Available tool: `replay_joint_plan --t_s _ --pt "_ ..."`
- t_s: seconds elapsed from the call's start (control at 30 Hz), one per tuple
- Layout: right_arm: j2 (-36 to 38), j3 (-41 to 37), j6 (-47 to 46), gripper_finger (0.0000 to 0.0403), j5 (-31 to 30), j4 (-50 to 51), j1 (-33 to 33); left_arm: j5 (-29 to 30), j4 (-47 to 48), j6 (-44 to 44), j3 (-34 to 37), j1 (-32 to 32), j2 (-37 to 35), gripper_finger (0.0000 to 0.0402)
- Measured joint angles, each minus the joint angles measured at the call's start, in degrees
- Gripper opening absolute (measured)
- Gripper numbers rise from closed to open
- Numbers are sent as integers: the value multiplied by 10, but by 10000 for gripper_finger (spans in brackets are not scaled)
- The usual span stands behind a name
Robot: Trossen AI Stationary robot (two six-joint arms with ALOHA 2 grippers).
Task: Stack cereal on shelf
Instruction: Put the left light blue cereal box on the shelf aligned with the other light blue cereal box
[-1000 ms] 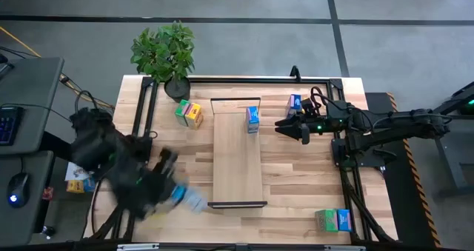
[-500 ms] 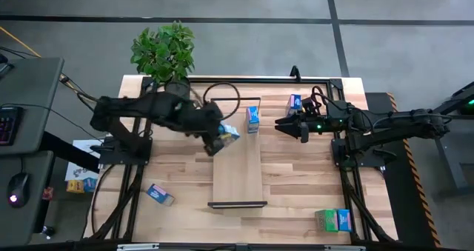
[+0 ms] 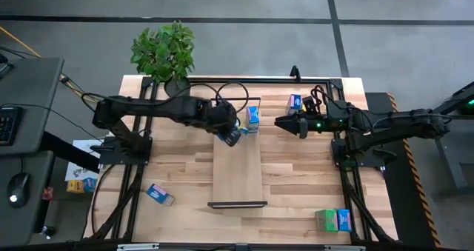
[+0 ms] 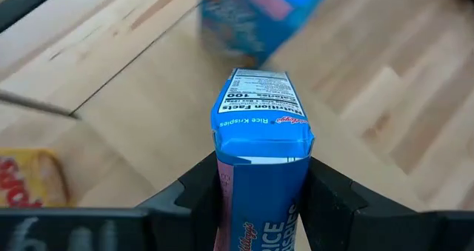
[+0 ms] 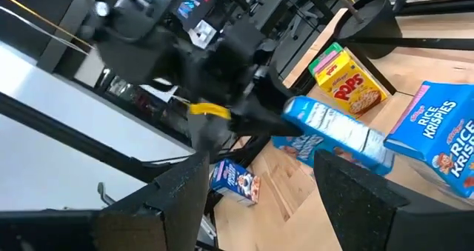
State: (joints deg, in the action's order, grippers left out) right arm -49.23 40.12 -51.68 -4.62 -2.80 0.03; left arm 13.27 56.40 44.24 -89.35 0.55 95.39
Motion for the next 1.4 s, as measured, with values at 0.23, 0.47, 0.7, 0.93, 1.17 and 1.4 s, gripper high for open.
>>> replay_joint_plan --t_s 0.23,0.47,0.7,0.93,1.17,1.4 --pt "0 0 -46 236 -12 -2 0 48 1 84 26 10 0 143" --pt "0 0 -53 236 -11 -5 0 93 2 126 27 10 0 143" --pt "0 0 -48 236 -10 -10 0 87 8 147 28 10 10 143" --pt "0 0 -47 236 -10 -13 0 88 5 151 28 10 17 154" --pt "0 0 -46 236 -14 -16 0 104 6 142 27 10 19 193" --pt "0 0 -48 236 -14 -17 0 103 -9 142 27 10 29 222"
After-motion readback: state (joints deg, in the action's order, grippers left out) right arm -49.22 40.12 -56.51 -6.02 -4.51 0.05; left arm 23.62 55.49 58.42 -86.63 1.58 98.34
